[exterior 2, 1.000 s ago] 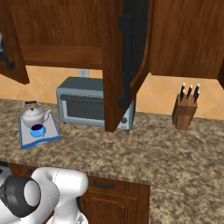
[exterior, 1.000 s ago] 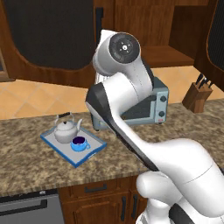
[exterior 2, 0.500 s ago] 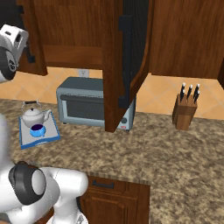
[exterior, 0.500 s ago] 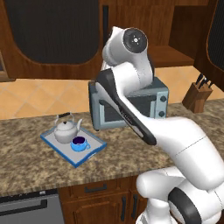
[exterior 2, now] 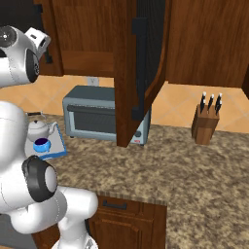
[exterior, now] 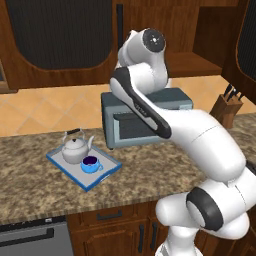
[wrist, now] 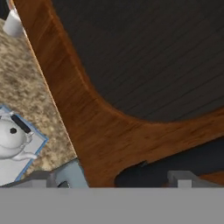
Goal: Pick the kettle from the counter and place it on the tray. Then pick the mug from the cabinet and place it on the tray. Then close the cabinet doors.
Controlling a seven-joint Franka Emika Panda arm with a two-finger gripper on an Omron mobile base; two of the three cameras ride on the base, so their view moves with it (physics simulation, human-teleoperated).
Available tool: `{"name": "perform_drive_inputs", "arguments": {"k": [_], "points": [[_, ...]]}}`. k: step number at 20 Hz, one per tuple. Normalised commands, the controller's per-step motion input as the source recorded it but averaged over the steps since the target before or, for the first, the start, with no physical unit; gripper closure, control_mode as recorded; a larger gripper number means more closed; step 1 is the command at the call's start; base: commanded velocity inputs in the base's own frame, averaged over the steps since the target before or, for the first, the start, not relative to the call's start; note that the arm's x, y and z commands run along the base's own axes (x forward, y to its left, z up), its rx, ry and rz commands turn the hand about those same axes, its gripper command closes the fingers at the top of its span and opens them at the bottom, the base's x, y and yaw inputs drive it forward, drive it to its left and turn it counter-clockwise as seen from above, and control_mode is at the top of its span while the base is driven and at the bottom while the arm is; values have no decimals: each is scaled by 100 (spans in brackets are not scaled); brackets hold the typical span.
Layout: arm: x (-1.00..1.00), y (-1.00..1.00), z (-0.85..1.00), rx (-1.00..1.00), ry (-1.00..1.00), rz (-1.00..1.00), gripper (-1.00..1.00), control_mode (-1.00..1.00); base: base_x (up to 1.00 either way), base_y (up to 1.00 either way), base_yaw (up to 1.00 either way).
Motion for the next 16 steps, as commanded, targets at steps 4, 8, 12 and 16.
{"name": "perform_drive_inputs", "arguments": {"k": [4,8,12,16], "points": [[75,0,-38,7,0,0,-100,-100,0,0,0],[63,-2,-38,6,0,0,-100,-100,0,0,0],[27,-12,-42,2,0,-2,-100,-100,0,0,0],[-14,-9,-25,1,0,-3,-100,-100,0,0,0]]}}
